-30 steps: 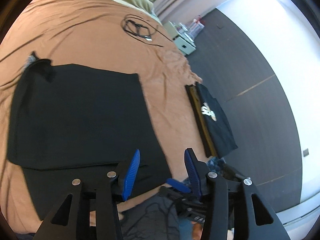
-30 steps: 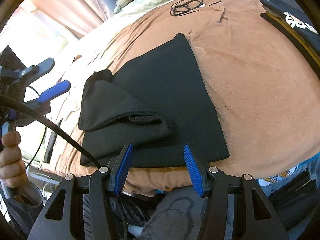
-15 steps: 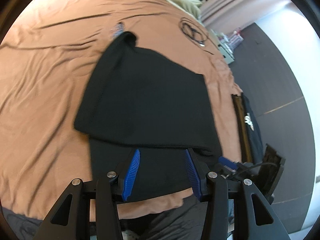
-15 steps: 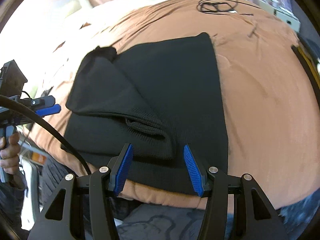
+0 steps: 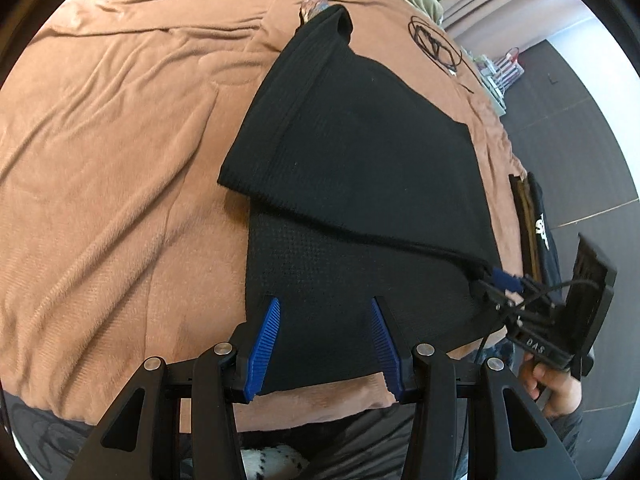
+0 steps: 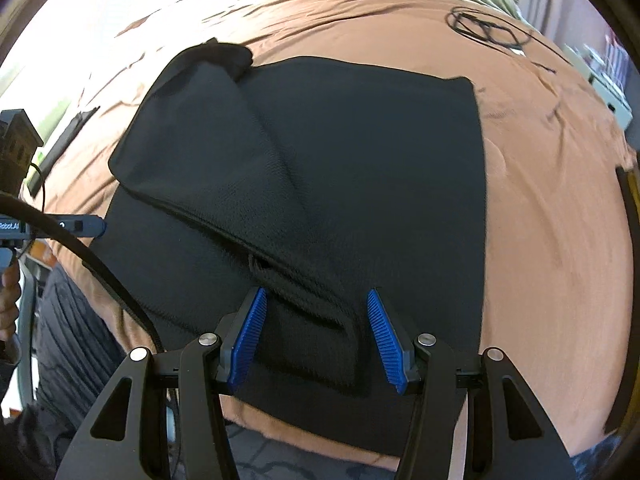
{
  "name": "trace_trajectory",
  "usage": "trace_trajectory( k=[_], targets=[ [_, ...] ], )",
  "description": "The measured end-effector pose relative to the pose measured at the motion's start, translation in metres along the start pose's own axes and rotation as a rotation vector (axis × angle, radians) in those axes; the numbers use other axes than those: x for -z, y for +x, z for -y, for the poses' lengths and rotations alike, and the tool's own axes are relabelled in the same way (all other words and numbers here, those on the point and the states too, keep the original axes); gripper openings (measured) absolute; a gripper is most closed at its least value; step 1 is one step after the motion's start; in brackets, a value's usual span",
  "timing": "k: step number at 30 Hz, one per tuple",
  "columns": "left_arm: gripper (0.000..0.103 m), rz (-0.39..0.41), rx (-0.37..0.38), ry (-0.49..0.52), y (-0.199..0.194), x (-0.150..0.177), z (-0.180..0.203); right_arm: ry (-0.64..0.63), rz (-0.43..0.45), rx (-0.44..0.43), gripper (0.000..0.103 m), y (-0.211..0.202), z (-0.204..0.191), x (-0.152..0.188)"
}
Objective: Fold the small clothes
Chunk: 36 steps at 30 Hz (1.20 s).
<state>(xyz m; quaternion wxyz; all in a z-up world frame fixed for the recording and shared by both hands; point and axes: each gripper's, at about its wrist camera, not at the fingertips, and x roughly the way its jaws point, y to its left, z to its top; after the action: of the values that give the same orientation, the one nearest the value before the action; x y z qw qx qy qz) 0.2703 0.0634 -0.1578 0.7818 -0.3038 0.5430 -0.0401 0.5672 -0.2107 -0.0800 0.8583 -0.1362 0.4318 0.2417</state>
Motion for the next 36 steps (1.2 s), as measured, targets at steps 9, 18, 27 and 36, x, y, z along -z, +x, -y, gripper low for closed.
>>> trace_trajectory(
  k=[9, 18, 27, 36],
  targets=[
    [0.046, 0.001, -0.024, 0.020, 0.002, -0.003, 0.001, -0.048, 0.000, -0.036, 0.027, 0.020, -0.005, -0.024],
    [0.046, 0.018, -0.043, 0.033, -0.001, -0.007, 0.002, 0.111, 0.030, -0.196, 0.007, -0.002, 0.031, -0.020],
    [0.046, 0.024, -0.049, 0.047, -0.003, -0.010, 0.005, 0.195, 0.043, -0.222, 0.007, -0.020, 0.051, -0.004],
    [0.046, 0.014, -0.058, 0.072, 0.005, -0.014, 0.017, 0.304, 0.057, -0.235, 0.007, -0.024, 0.078, 0.025]
  ],
)
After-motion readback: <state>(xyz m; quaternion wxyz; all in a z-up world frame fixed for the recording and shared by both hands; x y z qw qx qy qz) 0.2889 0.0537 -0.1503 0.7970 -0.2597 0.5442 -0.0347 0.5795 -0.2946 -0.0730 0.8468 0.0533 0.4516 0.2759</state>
